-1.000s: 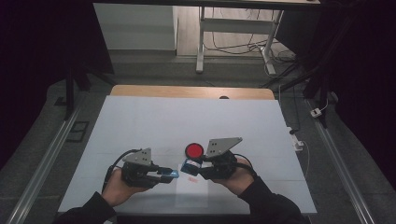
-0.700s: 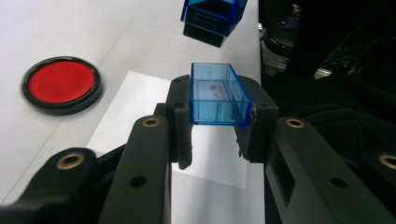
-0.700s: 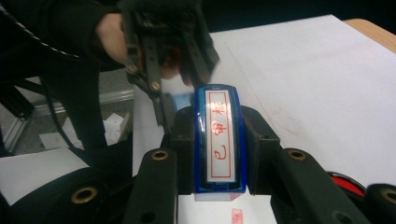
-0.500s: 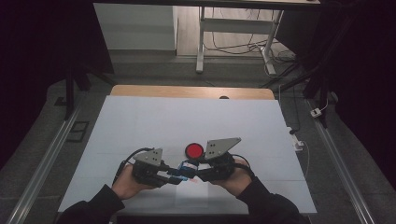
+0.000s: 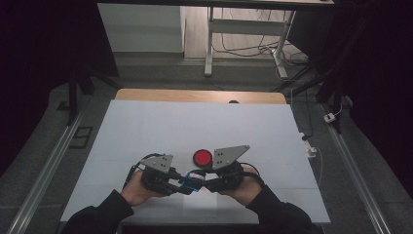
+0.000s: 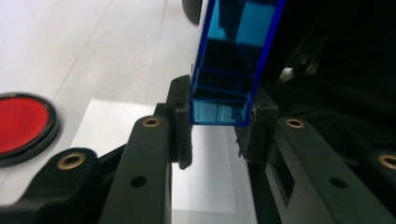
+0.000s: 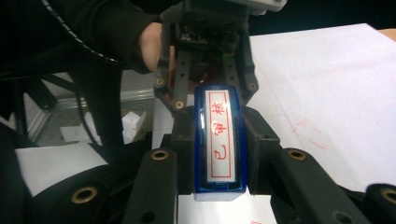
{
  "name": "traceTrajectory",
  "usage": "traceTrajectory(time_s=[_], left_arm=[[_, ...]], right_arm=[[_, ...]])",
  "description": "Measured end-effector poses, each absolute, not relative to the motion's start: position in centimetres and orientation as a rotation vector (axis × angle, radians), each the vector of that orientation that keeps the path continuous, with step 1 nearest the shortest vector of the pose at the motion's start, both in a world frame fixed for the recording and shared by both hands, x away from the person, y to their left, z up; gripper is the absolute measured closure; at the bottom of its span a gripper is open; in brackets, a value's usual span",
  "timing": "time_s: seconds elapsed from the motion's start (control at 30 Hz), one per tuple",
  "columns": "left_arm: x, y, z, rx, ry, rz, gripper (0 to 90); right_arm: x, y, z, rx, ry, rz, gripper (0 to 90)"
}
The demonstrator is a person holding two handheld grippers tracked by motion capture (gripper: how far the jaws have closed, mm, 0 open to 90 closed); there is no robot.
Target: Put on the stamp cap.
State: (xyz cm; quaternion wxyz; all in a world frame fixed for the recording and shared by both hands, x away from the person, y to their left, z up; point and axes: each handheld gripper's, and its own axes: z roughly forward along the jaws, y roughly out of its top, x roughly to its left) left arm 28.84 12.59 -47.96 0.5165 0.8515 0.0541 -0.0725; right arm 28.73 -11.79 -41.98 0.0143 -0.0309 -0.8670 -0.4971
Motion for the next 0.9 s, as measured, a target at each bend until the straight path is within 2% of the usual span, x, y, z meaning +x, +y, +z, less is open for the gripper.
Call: traceTrajectory(time_s=[0.53, 0.9], left_arm=[[28.8, 12.84, -47.98, 2.002, 0.104, -0.159, 68.5], [28.66, 12.55, -48.09, 2.033, 0.147, -0.12, 61.3]], right_arm=[[28.92, -11.98, -42.11, -0.137, -2.627, -1.588, 70.2], [28.99, -11.85, -42.29, -0.153, -2.659, -1.564, 70.2]])
